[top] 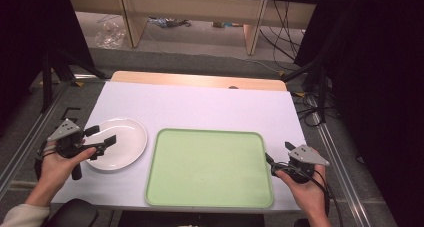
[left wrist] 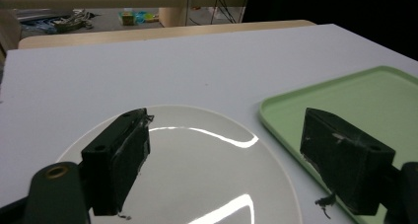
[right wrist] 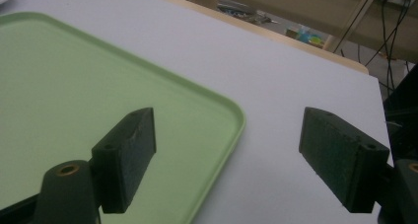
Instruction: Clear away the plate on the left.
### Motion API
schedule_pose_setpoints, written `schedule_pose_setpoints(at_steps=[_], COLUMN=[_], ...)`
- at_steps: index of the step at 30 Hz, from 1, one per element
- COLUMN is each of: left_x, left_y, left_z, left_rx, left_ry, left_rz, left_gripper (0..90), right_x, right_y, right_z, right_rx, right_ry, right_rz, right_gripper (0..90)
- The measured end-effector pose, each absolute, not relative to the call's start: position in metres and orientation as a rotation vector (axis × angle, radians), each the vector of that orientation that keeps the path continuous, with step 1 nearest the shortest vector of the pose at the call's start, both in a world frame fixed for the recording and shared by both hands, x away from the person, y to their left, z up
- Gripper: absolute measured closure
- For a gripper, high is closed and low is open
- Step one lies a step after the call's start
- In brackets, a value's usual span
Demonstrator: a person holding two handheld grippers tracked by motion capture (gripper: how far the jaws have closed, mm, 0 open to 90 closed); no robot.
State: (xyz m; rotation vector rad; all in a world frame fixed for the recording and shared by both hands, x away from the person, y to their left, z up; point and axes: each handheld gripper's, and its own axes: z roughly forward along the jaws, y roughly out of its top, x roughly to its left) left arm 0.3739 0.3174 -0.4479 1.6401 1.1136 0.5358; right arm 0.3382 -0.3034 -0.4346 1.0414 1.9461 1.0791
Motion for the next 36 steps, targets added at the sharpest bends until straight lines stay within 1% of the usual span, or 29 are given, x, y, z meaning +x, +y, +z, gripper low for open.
schedule_pose_setpoints(at_steps=[6, 21, 36], left_x=[0.378, 0.384, 0.392], left_y=[0.330, 0.350, 0.365], left_z=[-0.453, -0.468, -0.489], left_rx=[1.622, 1.654, 1.649], left_ry=[1.153, 1.226, 1.321], left_rz=[0.540, 0.553, 0.498], left_gripper=[18.8, 19.7, 20.9], right_x=[0.339, 0.338, 0.338], right_y=[-0.303, -0.303, -0.302], right_z=[-0.434, -0.434, -0.434], right_rx=[1.042, 1.042, 1.050], right_ry=[1.949, 1.949, 1.958], right_rz=[1.080, 1.079, 1.083], right_gripper=[22.7, 22.7, 22.7])
